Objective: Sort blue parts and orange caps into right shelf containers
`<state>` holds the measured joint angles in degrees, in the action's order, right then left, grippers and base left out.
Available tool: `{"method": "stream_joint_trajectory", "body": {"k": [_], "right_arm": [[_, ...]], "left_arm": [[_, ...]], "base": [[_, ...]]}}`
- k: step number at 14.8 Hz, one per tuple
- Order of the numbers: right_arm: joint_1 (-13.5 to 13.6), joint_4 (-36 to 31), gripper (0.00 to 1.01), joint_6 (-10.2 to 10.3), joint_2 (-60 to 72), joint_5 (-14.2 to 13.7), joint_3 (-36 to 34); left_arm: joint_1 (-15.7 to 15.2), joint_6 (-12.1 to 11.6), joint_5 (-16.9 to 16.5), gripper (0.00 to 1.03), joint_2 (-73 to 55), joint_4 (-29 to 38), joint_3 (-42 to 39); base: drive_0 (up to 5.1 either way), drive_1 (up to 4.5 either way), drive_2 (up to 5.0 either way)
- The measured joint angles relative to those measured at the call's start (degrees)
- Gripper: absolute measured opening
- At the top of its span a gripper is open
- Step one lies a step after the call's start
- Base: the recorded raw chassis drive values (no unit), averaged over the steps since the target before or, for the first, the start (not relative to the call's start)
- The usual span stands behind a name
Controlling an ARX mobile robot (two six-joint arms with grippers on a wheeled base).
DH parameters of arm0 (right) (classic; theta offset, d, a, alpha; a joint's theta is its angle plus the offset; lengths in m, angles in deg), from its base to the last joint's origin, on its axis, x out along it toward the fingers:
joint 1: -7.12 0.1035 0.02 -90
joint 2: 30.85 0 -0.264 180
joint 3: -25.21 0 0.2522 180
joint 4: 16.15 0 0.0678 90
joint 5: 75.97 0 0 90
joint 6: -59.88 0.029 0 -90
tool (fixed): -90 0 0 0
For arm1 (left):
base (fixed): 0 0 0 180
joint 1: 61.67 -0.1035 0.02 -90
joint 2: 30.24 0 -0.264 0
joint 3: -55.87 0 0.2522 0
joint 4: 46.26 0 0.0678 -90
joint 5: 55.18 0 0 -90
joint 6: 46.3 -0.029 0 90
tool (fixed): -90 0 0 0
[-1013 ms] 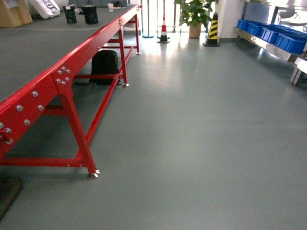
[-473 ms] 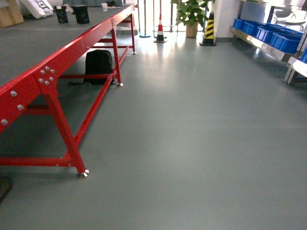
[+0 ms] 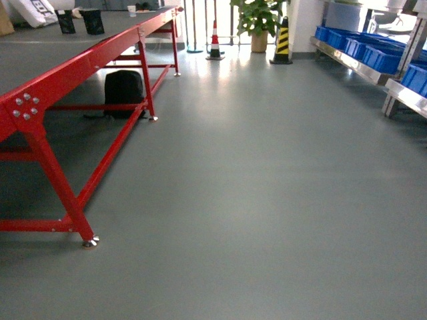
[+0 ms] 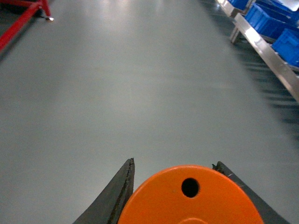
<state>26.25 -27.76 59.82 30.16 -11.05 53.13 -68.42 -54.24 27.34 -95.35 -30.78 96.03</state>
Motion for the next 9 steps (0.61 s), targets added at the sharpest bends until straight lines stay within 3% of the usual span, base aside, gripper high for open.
{"method": "stream_joint_trajectory", "body": {"k": [3, 9], "right_arm": [[0.0, 0.2, 0.43, 0.0, 0.0, -0.2, 0.0], [0.0, 0.1, 0.43, 0.0, 0.0, -0.2, 0.0]], "left_arm": [[0.2, 0.0, -0.2, 0.45, 0.0, -0.2, 0.0], [0.0, 0.0, 0.0, 0.45, 0.1, 0.0, -0.1]], "base": [[0.0, 0.0, 0.0], [-0.2, 4.14, -4.5]]}}
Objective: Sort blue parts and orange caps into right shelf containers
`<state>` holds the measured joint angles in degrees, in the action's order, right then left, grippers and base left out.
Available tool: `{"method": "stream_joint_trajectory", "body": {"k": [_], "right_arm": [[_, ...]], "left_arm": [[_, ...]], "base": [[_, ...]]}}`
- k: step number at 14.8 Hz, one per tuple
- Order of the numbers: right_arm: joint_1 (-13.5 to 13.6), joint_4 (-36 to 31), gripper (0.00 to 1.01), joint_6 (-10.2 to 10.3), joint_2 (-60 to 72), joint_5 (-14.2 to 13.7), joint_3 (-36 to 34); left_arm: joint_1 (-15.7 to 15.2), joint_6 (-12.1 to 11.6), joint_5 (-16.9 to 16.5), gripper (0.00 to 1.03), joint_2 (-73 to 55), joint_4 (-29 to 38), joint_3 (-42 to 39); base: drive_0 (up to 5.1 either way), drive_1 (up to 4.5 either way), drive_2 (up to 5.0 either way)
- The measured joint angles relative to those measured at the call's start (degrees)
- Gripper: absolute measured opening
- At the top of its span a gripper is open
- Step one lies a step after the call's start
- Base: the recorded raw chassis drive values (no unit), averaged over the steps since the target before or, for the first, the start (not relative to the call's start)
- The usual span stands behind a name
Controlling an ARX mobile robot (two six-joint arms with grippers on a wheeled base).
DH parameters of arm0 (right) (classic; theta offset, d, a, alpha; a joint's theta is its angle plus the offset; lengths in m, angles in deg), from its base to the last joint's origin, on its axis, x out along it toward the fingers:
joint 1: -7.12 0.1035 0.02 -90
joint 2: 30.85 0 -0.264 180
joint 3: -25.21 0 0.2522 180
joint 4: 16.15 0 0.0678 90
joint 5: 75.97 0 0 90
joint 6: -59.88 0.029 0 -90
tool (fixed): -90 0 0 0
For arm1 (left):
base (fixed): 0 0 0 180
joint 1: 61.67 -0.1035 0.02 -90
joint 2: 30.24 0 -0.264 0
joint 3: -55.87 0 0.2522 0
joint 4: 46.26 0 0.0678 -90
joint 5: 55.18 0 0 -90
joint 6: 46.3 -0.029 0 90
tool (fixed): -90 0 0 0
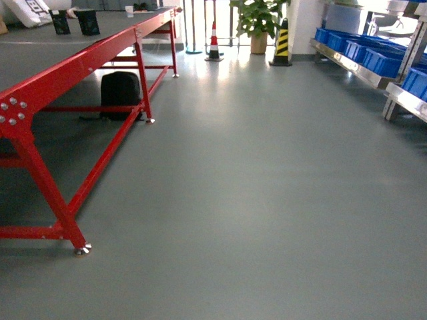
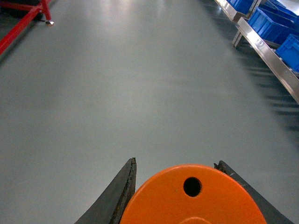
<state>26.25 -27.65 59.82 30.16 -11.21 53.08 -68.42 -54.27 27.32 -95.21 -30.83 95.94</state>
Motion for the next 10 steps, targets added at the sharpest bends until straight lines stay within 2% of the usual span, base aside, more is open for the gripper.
{"method": "stream_joint_trajectory", "body": {"k": [10], "right_arm": [[0.0, 0.0, 0.43, 0.0, 0.0, 0.0, 0.0]], "left_arm": [[0.0, 0.0, 0.0, 0.45, 0.0, -0.1, 0.0]], "base": [[-0.1, 4.28, -4.4]]}}
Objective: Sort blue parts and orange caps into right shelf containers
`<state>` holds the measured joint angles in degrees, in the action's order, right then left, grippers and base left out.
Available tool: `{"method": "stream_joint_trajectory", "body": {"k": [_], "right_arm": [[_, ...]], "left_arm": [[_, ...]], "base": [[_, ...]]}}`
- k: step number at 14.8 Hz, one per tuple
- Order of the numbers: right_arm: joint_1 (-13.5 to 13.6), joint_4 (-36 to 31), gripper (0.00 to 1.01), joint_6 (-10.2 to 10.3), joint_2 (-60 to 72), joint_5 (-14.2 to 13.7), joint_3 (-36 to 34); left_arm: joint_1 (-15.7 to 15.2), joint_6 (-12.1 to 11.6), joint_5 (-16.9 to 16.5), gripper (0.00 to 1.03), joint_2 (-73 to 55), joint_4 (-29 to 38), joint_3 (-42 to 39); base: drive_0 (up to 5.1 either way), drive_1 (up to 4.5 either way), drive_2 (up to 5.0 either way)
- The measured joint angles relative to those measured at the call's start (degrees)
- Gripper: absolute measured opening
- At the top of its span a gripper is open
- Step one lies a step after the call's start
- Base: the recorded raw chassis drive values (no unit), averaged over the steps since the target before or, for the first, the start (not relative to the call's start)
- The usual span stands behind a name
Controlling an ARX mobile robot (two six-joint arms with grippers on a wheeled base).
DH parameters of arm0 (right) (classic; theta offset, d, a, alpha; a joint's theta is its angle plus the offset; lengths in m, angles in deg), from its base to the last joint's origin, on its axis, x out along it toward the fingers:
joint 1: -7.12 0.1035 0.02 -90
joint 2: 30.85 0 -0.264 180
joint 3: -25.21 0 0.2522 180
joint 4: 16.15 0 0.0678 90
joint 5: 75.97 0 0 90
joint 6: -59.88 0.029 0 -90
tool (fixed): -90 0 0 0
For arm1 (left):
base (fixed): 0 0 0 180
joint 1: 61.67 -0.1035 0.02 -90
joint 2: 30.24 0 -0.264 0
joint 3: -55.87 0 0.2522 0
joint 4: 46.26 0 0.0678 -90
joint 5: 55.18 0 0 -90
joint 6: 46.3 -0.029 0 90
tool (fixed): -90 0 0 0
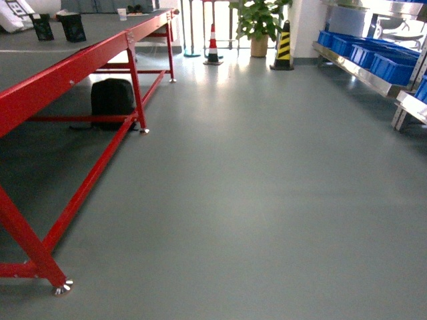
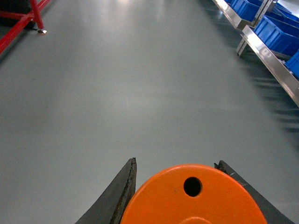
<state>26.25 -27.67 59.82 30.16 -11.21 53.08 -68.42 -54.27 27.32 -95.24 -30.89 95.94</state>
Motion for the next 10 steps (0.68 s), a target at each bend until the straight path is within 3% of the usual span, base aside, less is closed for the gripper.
{"method": "stream_joint_trajectory", "body": {"k": [10], "right_arm": [[0.0, 0.1, 0.43, 0.0, 0.0, 0.0, 0.0]], "left_arm": [[0.0, 0.0, 0.0, 0.45, 0.0, 0.1, 0.0]], "base": [[0.1, 4.39, -4.3]]}}
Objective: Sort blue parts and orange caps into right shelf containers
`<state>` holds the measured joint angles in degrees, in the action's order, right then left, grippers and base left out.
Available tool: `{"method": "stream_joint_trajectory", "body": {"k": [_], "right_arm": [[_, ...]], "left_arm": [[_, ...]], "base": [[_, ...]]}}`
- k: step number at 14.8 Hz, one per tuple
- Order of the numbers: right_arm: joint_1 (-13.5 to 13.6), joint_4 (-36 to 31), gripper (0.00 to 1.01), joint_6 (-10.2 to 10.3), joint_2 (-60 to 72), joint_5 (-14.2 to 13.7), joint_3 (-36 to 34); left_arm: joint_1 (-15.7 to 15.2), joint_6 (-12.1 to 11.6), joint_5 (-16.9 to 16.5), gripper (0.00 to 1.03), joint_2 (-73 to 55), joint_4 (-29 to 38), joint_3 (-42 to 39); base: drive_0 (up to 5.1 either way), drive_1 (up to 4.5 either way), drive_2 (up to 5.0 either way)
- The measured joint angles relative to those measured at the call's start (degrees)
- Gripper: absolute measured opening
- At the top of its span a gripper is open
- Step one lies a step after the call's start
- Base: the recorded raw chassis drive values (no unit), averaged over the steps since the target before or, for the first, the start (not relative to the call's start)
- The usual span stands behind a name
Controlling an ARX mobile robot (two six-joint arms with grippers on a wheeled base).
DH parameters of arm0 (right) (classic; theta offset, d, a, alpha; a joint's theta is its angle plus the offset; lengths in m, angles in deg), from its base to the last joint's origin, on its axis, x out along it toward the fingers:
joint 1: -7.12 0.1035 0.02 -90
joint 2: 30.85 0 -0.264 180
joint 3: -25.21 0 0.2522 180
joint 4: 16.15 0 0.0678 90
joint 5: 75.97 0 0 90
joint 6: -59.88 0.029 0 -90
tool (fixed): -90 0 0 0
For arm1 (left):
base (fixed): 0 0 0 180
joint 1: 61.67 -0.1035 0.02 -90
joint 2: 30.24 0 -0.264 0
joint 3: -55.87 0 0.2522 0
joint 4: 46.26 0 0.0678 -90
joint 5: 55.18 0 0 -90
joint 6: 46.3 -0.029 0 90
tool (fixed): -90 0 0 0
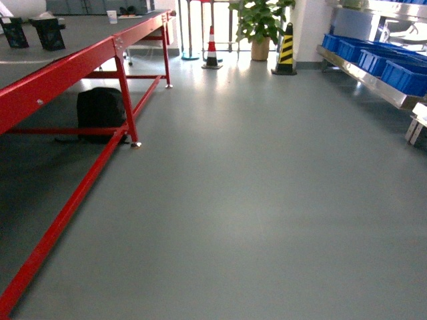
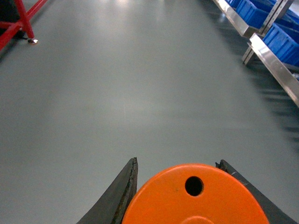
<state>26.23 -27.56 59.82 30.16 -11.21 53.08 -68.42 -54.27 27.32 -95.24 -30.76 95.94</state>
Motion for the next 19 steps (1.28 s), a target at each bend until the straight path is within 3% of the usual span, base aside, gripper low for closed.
{"method": "stream_joint_trajectory", "body": {"k": [19], "right_arm": [[0.0, -0.2, 0.43, 0.0, 0.0, 0.1, 0.0]], "left_arm": [[0.0, 0.0, 0.0, 0.45, 0.0, -0.2, 0.0]], "base": [[-0.1, 4.27, -4.4]]}}
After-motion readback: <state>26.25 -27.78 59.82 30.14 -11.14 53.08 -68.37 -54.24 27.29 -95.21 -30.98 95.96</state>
